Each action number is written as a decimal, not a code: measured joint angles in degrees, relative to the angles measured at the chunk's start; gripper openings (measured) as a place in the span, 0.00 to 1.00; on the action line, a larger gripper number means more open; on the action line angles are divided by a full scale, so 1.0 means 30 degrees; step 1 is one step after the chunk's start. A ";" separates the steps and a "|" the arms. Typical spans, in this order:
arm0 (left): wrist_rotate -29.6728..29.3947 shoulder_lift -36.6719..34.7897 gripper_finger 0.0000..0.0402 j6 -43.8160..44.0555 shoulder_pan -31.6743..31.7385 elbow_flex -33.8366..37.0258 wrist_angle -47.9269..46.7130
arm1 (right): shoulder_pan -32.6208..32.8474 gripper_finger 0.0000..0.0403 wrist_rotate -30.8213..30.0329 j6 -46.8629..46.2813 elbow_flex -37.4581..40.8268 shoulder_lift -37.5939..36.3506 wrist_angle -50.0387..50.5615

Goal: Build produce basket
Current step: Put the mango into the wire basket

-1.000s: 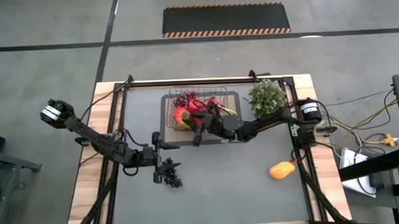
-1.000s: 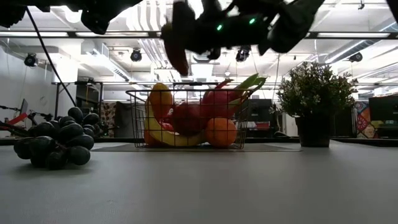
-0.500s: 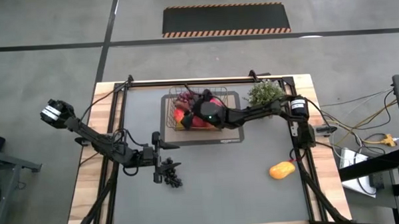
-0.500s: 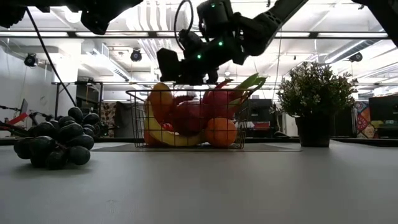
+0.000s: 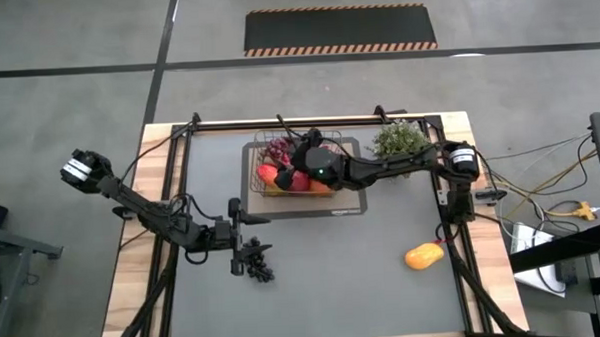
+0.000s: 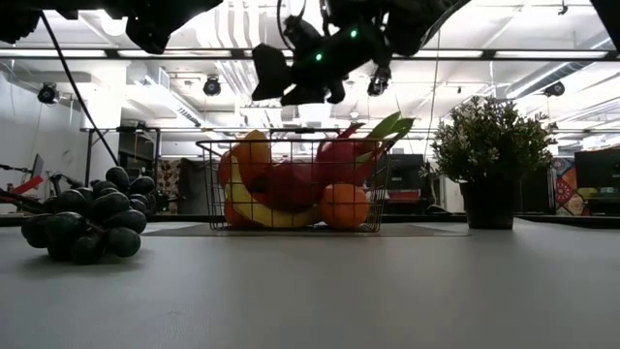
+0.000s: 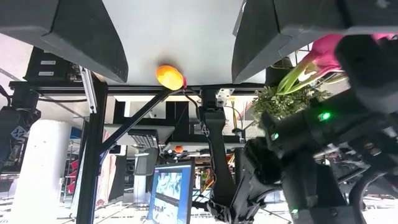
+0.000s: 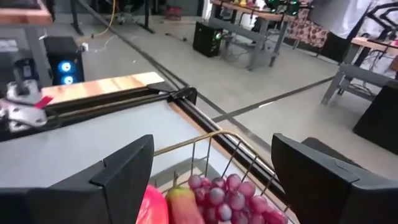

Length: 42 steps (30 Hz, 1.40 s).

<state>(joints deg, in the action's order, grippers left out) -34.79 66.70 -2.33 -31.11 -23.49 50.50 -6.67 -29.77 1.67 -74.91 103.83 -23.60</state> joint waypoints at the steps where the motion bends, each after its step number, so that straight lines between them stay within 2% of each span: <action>1: 0.0000 0.0000 0.67 -0.0005 0.0000 0.0000 0.0004 | 0.0098 0.76 0.0033 0.0007 0.0001 -0.0241 0.0413; 14: -0.0007 -0.0007 0.67 0.0000 0.0007 0.0000 -0.0002 | 0.3088 0.70 0.0077 0.0197 0.0006 -0.3193 0.6280; 20: -0.0007 -0.0007 0.67 0.0022 0.0007 0.0000 -0.0001 | 0.4979 0.71 0.0201 -0.1791 0.0006 -0.4285 1.0609; 24: -0.0007 -0.0015 0.67 0.0117 0.0007 0.0000 -0.0001 | 0.5997 0.71 0.2315 -0.5139 0.0006 -0.4985 1.4283; 29: -0.0007 -0.0015 0.67 0.0138 0.0007 0.0000 -0.0001 | 0.6565 0.70 0.7862 -1.2191 0.0006 -0.5604 1.9840; 35: -0.0007 -0.0015 0.67 0.0146 0.0007 0.0000 -0.0001 | 0.8325 0.69 1.0355 -1.9043 0.0013 -0.5392 2.9375; 37: -0.0007 -0.0011 0.67 0.0146 0.0007 0.0000 -0.0001 | 0.9062 0.70 1.1019 -1.9607 0.0024 -0.5214 3.3245; 39: -0.0007 -0.0015 0.67 0.0146 0.0007 0.0000 -0.0007 | 0.9868 0.71 1.0916 -1.8049 0.0100 -0.5172 3.6195; 42: -0.0007 -0.0007 0.67 0.0146 0.0007 0.0000 -0.0009 | 1.1558 0.73 0.9980 -1.5206 0.0332 -0.5433 3.7057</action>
<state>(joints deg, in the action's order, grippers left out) -34.81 66.67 -1.89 -31.09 -23.49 50.48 28.00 0.17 -43.95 -73.91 87.53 87.57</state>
